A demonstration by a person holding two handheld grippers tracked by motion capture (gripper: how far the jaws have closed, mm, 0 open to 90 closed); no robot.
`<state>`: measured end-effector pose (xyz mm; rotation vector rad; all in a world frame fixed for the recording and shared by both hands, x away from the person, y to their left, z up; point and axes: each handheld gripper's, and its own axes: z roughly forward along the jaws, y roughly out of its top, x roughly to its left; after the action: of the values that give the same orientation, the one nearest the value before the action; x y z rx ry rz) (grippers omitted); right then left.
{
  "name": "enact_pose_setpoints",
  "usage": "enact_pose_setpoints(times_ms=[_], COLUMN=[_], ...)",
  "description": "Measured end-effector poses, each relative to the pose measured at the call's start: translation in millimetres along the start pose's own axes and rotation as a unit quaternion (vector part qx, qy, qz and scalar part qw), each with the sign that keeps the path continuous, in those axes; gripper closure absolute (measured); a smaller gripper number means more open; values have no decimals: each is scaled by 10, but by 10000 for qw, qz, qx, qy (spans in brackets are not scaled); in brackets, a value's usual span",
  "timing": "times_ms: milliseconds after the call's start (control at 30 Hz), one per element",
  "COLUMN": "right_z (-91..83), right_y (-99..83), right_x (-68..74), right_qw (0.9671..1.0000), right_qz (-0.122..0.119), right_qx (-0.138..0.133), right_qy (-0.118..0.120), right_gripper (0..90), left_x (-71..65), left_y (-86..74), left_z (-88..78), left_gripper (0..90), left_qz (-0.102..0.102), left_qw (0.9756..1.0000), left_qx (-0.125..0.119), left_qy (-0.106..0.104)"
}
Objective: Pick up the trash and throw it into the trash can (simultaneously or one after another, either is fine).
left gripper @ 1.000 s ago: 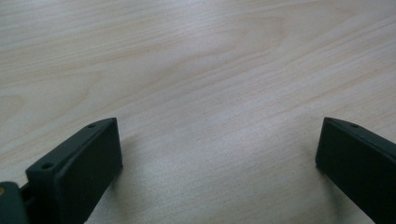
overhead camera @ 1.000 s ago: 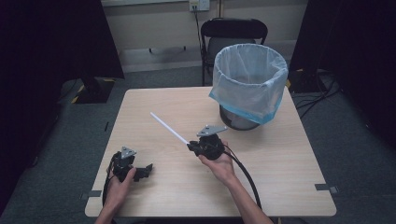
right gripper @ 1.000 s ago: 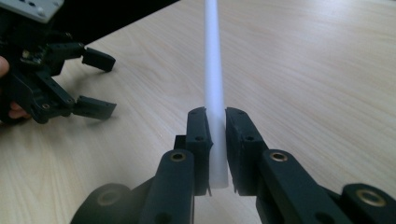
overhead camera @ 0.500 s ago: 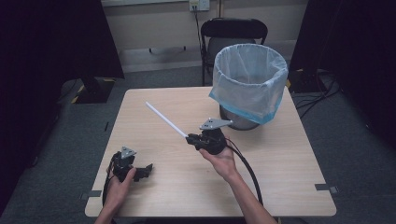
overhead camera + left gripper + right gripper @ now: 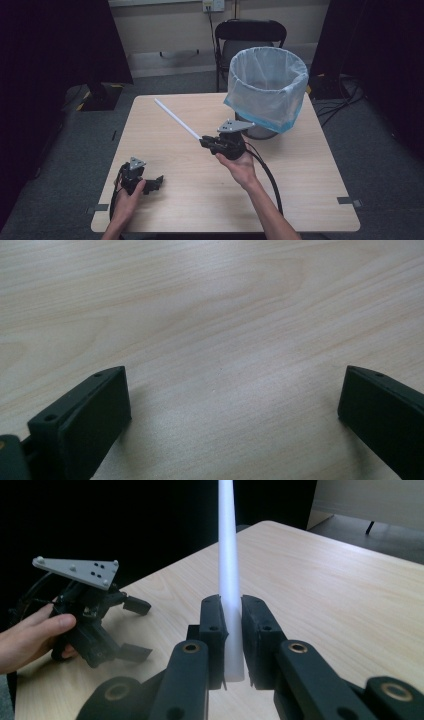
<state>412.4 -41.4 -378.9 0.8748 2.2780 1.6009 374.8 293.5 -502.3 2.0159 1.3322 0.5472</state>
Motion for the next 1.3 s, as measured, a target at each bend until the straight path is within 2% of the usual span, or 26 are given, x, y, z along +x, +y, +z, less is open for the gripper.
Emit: enact_pose_setpoints(times_ms=[333,900,1300], right_z=[-66,-266,-404], right_y=[185,575,866], right_x=[42,-2,-89], right_qw=[9998,9982,9967], right_qz=[-140,-243,-386], right_qx=[-170,-542,-701], right_qy=[18,21,-145], right_gripper=[809,809,809], left_x=[0,0,0], left_y=[0,0,0], left_z=[0,0,0], left_gripper=[0,0,0], left_qz=[0,-1,0], left_qw=[10000,10000,10000], left_qx=[2,0,2], left_qy=[3,0,0])
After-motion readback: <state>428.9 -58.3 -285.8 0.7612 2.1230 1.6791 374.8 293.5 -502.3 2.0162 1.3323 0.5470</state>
